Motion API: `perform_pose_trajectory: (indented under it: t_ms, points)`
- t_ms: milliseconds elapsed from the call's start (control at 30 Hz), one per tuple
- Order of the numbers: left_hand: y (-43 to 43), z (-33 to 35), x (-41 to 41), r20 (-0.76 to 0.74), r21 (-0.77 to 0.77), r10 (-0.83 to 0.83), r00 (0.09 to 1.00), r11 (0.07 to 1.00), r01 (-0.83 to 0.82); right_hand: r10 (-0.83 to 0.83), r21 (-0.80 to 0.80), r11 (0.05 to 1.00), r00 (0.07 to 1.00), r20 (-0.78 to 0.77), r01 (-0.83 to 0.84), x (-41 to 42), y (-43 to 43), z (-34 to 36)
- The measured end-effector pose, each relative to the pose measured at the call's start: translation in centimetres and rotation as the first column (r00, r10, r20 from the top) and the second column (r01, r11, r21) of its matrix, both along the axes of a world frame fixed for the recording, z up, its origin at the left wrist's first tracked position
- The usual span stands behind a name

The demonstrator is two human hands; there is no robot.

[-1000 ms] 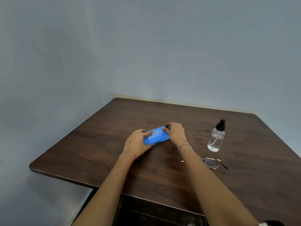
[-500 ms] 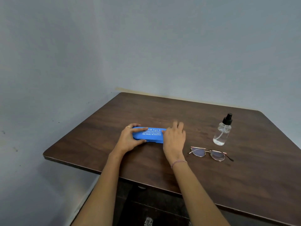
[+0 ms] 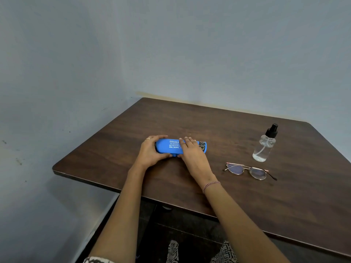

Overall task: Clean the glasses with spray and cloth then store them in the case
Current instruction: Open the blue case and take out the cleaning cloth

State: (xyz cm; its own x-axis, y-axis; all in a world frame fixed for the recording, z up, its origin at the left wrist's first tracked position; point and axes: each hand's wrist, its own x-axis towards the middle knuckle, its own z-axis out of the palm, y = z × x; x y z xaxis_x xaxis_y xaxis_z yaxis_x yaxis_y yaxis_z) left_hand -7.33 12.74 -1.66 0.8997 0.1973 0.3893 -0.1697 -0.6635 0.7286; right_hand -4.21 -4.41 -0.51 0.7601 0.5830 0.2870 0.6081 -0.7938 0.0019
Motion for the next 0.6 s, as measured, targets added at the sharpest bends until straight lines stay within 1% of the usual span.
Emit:
perform_pose_trajectory:
  t_ms: [167,300,367,500,600]
  points:
    - [0.1,-0.1,0.2,-0.041,-0.043,0.009,0.999,0.999,-0.011,0.024,-0.168,0.986,0.999,0.048,-0.016,0.4,-0.2,-0.2]
    - [0.0,0.2,0.1,-0.052,-0.111,-0.008,0.999,0.994,0.002,0.037,-0.258,0.966,0.995,0.096,-0.011,0.7,-0.3,-0.2]
    - [0.0,0.2,0.1,-0.060,-0.145,-0.012,0.998,0.989,0.004,0.038,-0.279,0.960,0.992,0.118,-0.004,0.5,-0.3,-0.3]
    - [0.0,0.1,0.0,-0.077,-0.123,-0.039,0.996,0.992,0.029,0.071,-0.205,0.978,0.983,0.171,-0.035,1.7,-0.4,1.3]
    - [-0.1,0.2,-0.1,-0.084,-0.152,-0.050,0.995,0.988,0.037,0.133,-0.079,0.989,0.988,0.073,-0.127,3.1,-0.9,3.4]
